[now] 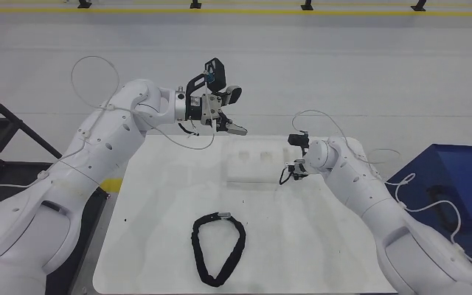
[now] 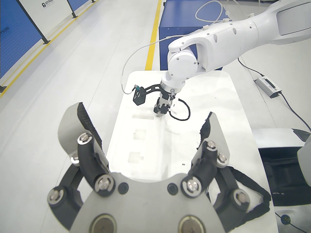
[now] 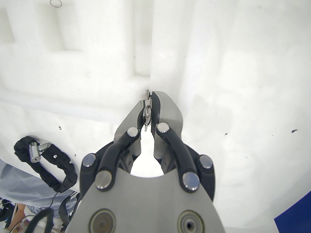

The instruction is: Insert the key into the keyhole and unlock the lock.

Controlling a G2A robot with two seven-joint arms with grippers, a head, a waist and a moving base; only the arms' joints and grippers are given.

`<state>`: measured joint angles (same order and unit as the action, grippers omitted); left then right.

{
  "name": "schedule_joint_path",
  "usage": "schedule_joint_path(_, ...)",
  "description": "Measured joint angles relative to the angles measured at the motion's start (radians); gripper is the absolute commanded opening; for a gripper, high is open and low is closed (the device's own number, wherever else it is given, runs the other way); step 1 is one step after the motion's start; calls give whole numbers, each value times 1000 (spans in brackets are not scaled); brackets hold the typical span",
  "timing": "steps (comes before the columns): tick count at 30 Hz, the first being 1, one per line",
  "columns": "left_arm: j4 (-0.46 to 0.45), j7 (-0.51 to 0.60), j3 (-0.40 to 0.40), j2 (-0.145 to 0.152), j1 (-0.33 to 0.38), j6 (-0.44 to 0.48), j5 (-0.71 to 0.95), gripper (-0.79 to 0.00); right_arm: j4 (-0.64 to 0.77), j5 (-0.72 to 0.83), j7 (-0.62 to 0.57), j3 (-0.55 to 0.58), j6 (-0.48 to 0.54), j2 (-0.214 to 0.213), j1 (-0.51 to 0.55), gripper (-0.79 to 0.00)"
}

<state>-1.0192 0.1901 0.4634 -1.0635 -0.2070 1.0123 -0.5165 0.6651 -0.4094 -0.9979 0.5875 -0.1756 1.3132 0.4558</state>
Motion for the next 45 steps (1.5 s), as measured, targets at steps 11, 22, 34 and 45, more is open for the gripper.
schedule_joint_path(11,0,0,0,0,0,0,0,0,80,-43,-60,48,-6,-22,-20,-785)
schedule_joint_path(22,0,0,0,0,0,0,0,0,353,-70,-155,183,23,-102,62,-785)
schedule_joint_path(34,0,0,0,0,0,0,0,0,767,-99,-239,396,42,-196,252,-785)
schedule_joint_path(45,0,0,0,0,0,0,0,0,1044,-66,-225,594,80,-249,442,-785)
